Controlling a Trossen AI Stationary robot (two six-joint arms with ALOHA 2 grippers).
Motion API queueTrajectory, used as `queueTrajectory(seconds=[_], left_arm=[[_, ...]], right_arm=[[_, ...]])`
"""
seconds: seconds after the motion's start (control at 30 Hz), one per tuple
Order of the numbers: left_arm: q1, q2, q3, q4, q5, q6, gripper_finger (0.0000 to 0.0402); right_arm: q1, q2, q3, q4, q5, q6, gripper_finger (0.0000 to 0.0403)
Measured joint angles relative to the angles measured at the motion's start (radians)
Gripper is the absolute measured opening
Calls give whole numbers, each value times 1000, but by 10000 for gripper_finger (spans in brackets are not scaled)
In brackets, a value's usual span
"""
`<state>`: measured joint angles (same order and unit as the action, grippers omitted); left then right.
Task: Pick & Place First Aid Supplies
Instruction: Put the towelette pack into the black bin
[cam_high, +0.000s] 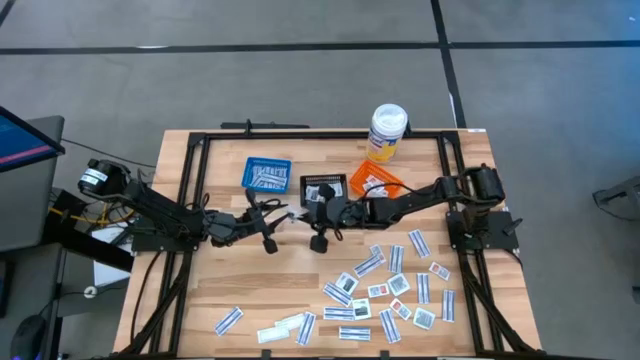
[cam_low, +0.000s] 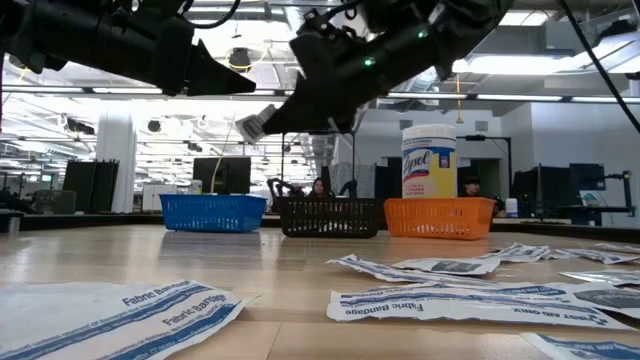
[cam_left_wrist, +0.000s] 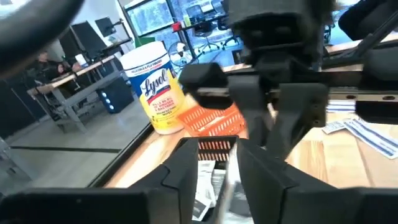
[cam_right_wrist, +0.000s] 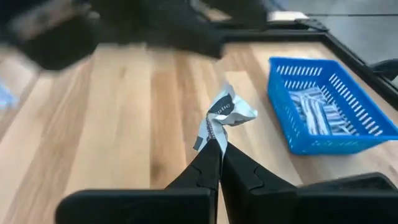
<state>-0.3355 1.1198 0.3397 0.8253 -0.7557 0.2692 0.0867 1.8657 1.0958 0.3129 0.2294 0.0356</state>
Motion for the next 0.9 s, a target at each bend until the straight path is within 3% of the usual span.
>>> queueTrajectory(seconds=[0.17, 0.27, 0.4, 0.47, 0.7, 0.9], left_arm=[[0, 0, 0, -49, 65, -91, 132], [0, 0, 0, -64, 189, -138, 138], [6, 0, 0, -71, 435, -154, 140], [8, 0, 0, -71, 500, -172, 138], [33, 0, 0, -127, 513, -228, 127], [68, 1, 0, -155, 622, -301, 129]], right_arm=[[51, -37, 0, -75, 3, -114, 1], [80, -48, 0, -122, 3, -161, 1], [108, -48, 0, -184, 3, -192, 1], [117, -48, 0, -211, 3, -192, 1], [122, -48, -1, -182, -74, -269, 0], [110, -47, -1, -72, -74, -333, 0]])
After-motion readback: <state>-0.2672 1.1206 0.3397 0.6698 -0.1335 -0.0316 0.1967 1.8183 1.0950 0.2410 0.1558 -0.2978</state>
